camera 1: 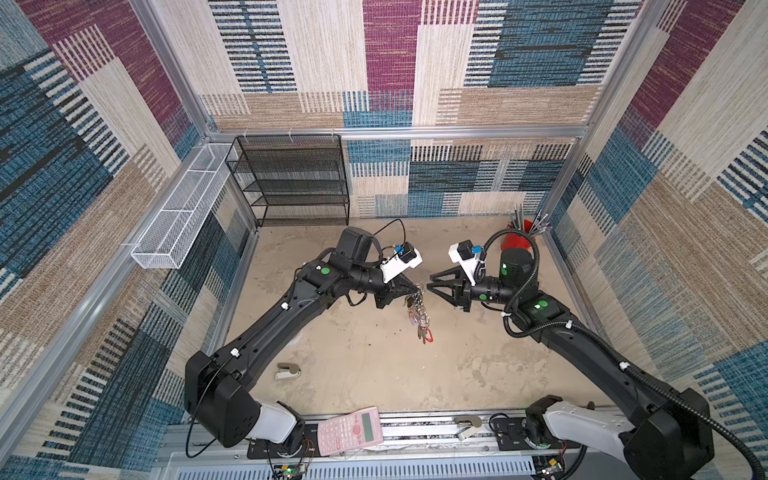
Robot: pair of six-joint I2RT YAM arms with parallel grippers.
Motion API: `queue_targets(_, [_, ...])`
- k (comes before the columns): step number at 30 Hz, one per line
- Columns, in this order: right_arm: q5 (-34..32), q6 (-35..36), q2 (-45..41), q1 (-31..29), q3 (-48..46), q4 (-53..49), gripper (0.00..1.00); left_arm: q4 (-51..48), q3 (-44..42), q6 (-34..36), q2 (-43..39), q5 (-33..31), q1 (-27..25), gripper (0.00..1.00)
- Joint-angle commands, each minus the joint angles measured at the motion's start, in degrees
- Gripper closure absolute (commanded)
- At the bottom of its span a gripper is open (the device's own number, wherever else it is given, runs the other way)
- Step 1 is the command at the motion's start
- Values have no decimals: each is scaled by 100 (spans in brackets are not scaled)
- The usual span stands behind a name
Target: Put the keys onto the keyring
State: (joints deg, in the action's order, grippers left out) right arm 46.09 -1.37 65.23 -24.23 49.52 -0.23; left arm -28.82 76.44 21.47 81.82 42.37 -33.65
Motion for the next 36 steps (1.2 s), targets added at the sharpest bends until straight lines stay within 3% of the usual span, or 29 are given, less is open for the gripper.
queue_targets(1, [93,-188,-2,6,-56,290,65,886,-214,-501,-161,225,9,100])
queue_targets(15, [535,-342,121,0,-221,721,70,1617,-583,-991,-324,395,17,100])
queue_targets(32, [665,-391,85,6,-358,874,99,2640,-945,-1672,-298,250,102,100])
queue_targets(36, [687,-408,137,6,-382,938,100,2961,-1073,-1919,-311,374,120,100])
